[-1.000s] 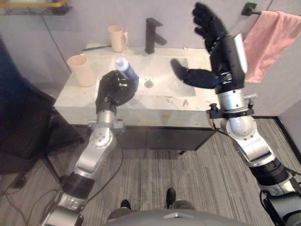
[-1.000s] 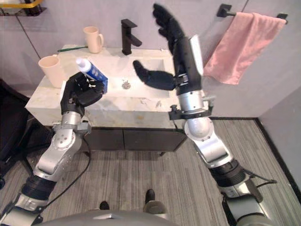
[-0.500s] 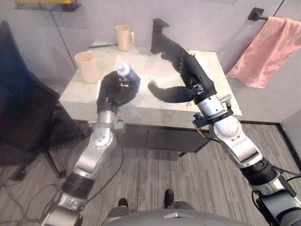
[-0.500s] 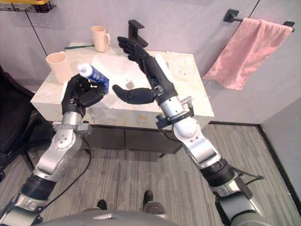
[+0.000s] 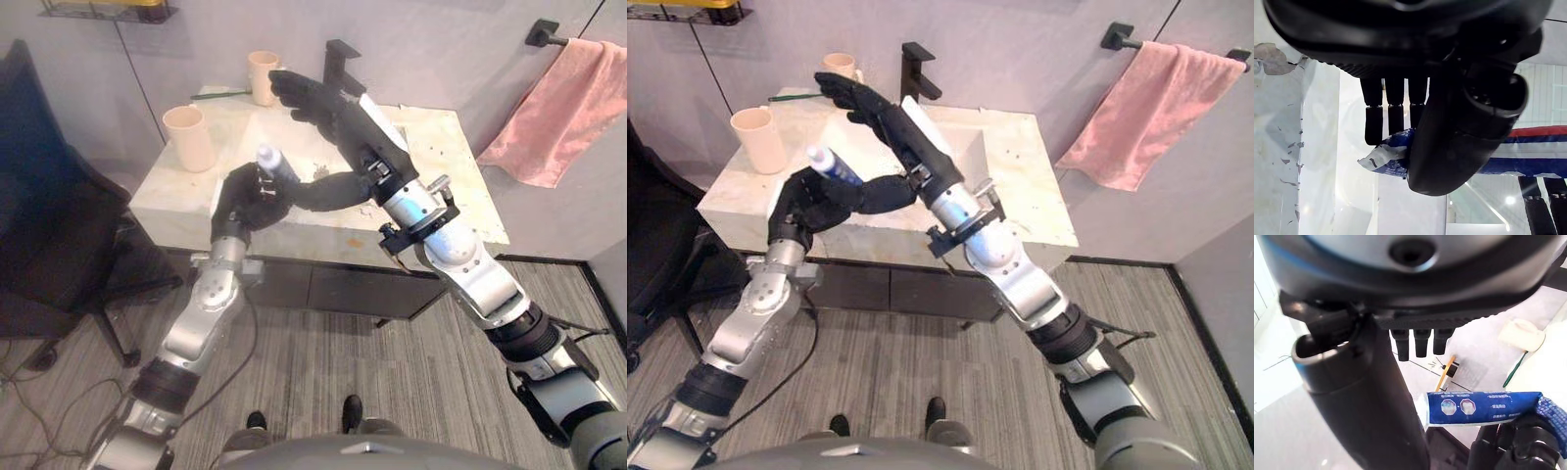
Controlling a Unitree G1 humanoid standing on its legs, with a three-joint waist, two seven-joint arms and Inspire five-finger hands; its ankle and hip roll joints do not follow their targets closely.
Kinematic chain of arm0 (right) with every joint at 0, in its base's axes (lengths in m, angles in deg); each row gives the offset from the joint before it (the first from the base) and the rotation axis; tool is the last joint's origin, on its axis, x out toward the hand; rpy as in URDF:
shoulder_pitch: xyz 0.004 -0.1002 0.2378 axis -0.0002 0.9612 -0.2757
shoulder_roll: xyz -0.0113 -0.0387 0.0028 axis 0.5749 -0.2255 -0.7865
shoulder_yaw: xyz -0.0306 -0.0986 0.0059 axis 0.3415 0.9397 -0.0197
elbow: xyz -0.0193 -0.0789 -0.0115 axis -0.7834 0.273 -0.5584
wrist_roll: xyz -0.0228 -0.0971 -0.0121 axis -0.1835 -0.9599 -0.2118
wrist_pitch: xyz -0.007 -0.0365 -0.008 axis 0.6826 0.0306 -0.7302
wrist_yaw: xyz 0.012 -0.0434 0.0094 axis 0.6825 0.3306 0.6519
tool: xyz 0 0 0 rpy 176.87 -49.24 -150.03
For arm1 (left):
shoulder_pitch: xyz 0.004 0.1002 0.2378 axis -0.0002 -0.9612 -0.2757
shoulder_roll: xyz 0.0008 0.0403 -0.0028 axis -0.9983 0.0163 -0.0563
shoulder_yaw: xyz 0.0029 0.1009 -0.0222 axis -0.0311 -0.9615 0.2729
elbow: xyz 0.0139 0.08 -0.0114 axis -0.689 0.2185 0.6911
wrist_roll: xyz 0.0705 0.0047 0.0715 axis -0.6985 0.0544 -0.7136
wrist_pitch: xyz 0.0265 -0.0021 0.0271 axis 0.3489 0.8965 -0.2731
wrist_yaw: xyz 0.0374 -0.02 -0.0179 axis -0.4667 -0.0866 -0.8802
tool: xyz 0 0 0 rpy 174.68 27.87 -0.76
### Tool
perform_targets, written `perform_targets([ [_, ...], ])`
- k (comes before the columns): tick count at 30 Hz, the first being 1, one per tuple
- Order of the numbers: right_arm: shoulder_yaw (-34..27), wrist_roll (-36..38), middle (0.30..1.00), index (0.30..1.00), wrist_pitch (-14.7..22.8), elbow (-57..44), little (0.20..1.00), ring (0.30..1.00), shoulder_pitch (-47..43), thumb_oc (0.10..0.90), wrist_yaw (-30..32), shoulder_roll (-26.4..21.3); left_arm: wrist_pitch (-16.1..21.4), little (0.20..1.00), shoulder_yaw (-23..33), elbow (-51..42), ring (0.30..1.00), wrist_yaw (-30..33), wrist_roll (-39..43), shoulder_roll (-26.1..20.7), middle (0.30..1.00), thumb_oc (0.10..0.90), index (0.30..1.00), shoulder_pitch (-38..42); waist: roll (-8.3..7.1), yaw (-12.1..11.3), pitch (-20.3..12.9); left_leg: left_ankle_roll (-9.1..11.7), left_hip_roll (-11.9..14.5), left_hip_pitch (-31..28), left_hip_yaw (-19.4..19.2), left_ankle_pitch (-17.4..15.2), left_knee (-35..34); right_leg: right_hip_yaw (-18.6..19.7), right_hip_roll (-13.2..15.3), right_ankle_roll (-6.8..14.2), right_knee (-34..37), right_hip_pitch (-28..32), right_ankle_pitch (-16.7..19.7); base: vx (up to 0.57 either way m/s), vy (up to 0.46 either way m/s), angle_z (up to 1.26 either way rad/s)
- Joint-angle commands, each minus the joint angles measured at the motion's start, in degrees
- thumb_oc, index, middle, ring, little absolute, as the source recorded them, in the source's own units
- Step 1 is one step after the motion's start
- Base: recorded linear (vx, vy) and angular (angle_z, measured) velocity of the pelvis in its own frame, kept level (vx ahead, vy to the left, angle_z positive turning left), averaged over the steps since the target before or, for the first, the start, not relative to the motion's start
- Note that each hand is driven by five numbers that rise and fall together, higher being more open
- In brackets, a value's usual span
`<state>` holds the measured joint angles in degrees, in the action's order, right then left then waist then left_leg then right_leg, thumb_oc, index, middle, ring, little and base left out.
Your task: Organize the bathroom.
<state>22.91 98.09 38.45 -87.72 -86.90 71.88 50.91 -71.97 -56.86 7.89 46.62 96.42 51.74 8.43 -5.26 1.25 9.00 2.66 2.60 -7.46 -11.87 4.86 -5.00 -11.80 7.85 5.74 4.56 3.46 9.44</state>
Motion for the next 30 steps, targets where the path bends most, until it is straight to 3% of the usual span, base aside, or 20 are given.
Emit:
perform_targets([
  [1,-1.81,3.77,0.900,0.900,3.13,-3.70,0.900,0.900,-8.52,0.800,0.11,2.67,5.73,0.300,-1.83,-4.83,0.300,-0.60,-0.70,0.15,0.300,0.400,0.300,8.40,2.36,-1.72,-3.81,-3.90,-2.63,-0.36,-0.37,-8.67,0.91,0.76,-1.01,3.04,-6.53,0.29,-10.64,0.00,0.000,0.00],
  [10,-0.54,5.51,0.900,0.900,-0.66,-4.46,0.900,0.900,-7.54,0.800,-3.48,3.59,6.32,0.300,-1.13,-5.24,0.300,-0.71,-1.32,-0.36,0.300,0.400,0.300,7.67,2.35,-1.78,-3.75,-3.94,-2.57,-0.32,-0.25,-8.62,0.96,0.97,-0.76,3.29,-7.01,-0.10,-10.67,0.00,0.000,0.02],
  [22,-0.35,6.91,0.900,0.900,-1.54,-3.80,0.900,0.900,-6.21,0.800,-5.39,3.81,7.02,0.300,-0.47,-5.89,0.300,-2.12,-1.58,-0.82,0.300,0.400,0.300,6.02,2.26,-2.13,-3.40,-4.02,-2.51,-0.24,-0.17,-8.60,1.06,0.81,-0.61,3.30,-7.06,-0.20,-10.53,0.00,0.000,0.00],
  [23,-0.49,6.58,0.848,0.848,-1.45,-3.92,0.848,0.848,-5.95,0.765,-5.53,3.74,7.35,0.300,-0.30,-5.94,0.300,-2.53,-1.61,-0.88,0.300,0.400,0.300,5.59,2.19,-2.22,-3.34,-4.00,-2.50,-0.18,-0.15,-8.61,1.13,0.78,-0.55,3.32,-7.04,-0.17,-10.52,0.00,0.000,0.00],
  [24,-0.58,6.49,0.754,0.754,-1.32,-3.83,0.754,0.754,-5.96,0.703,-5.68,3.71,7.60,0.300,-0.16,-5.95,0.300,-2.81,-1.57,-0.85,0.300,0.400,0.300,5.29,2.14,-2.27,-3.28,-3.99,-2.50,-0.17,-0.13,-8.59,1.14,0.78,-0.54,3.31,-6.99,-0.13,-10.45,0.00,0.000,0.00],
  [25,-0.59,6.53,0.599,0.599,-1.22,-3.77,0.599,0.599,-6.04,0.599,-5.63,3.66,7.78,0.300,-0.16,-5.96,0.300,-2.86,-1.59,-0.89,0.300,0.400,0.300,5.16,2.13,-2.31,-3.24,-3.98,-2.48,-0.17,-0.14,-8.57,1.12,0.76,-0.52,3.30,-6.99,-0.15,-10.43,0.00,0.000,0.00],
  [26,-0.65,6.56,0.554,0.554,-1.20,-3.81,0.554,0.554,-6.12,0.569,-5.56,3.67,7.96,0.300,-0.15,-5.97,0.300,-2.91,-1.63,-0.94,0.300,0.400,0.300,5.05,2.11,-2.35,-3.22,-3.98,-2.46,-0.19,-0.12,-8.57,1.07,0.72,-0.51,3.31,-6.96,-0.15,-10.40,0.00,0.000,0.00],
  [27,-0.72,6.43,0.385,0.385,-1.13,-3.85,0.385,0.385,-6.26,0.456,-5.21,3.77,8.28,0.300,-0.08,-6.06,0.300,-3.26,-1.68,-0.98,0.300,0.400,0.300,4.70,2.10,-2.48,-3.17,-3.98,-2.47,-0.16,-0.01,-8.54,1.05,0.69,-0.52,3.28,-6.93,-0.16,-10.37,0.00,0.000,0.00],
  [30,-1.01,5.86,0.300,0.300,-0.70,-4.12,0.300,0.300,-6.23,0.400,-4.82,3.68,8.65,0.300,0.07,-6.26,0.300,-3.38,-2.08,-1.01,0.300,0.400,0.300,4.03,2.02,-2.66,-3.15,-3.96,-2.49,-0.12,0.12,-8.54,1.03,0.64,-0.52,3.23,-6.83,-0.10,-10.32,0.00,0.000,0.00],
])
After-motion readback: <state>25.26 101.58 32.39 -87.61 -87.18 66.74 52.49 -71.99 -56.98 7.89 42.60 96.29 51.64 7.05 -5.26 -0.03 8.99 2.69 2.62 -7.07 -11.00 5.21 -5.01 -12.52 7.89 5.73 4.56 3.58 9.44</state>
